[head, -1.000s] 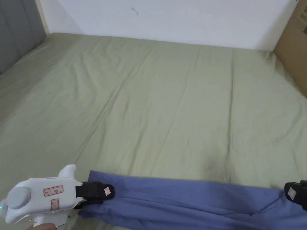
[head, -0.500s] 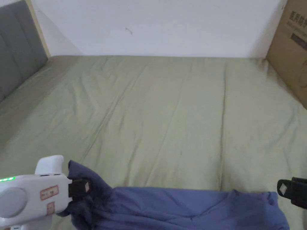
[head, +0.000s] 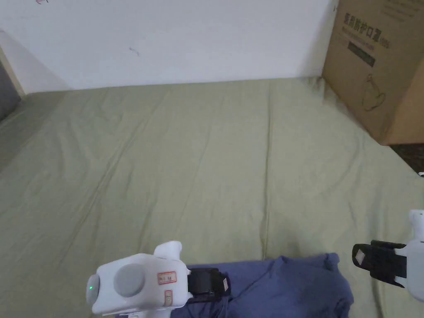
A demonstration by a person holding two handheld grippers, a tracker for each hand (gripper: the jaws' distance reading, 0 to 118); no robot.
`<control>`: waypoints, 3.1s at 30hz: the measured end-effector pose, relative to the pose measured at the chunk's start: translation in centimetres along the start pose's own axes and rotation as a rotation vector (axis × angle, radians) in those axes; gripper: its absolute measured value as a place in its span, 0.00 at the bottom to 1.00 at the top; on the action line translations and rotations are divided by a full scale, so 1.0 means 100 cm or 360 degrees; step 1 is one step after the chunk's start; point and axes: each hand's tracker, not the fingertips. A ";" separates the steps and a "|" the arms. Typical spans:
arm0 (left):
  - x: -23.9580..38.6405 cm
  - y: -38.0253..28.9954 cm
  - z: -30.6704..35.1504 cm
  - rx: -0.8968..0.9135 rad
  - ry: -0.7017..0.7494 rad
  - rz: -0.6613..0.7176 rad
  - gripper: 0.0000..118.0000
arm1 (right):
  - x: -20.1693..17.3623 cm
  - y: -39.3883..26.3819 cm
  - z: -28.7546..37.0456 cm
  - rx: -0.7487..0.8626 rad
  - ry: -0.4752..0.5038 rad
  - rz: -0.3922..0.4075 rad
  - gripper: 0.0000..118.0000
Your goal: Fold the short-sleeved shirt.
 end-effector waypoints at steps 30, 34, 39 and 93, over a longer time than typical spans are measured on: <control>-0.019 -0.004 0.044 0.0121 -0.0357 -0.0047 0.00 | 0.026 0.000 -0.012 -0.0037 0.0067 -0.0216 0.01; -0.096 0.008 0.094 0.0298 -0.0317 0.0235 0.08 | 0.026 0.003 -0.012 -0.0016 0.0102 -0.0254 0.01; -0.148 0.001 0.127 0.0412 -0.0300 0.0312 0.73 | 0.025 0.005 -0.019 -0.0055 0.0089 -0.0264 0.01; 0.080 0.054 -0.042 -0.0131 0.0081 -0.0068 0.93 | 0.040 0.017 0.004 0.0026 0.0054 -0.0249 0.01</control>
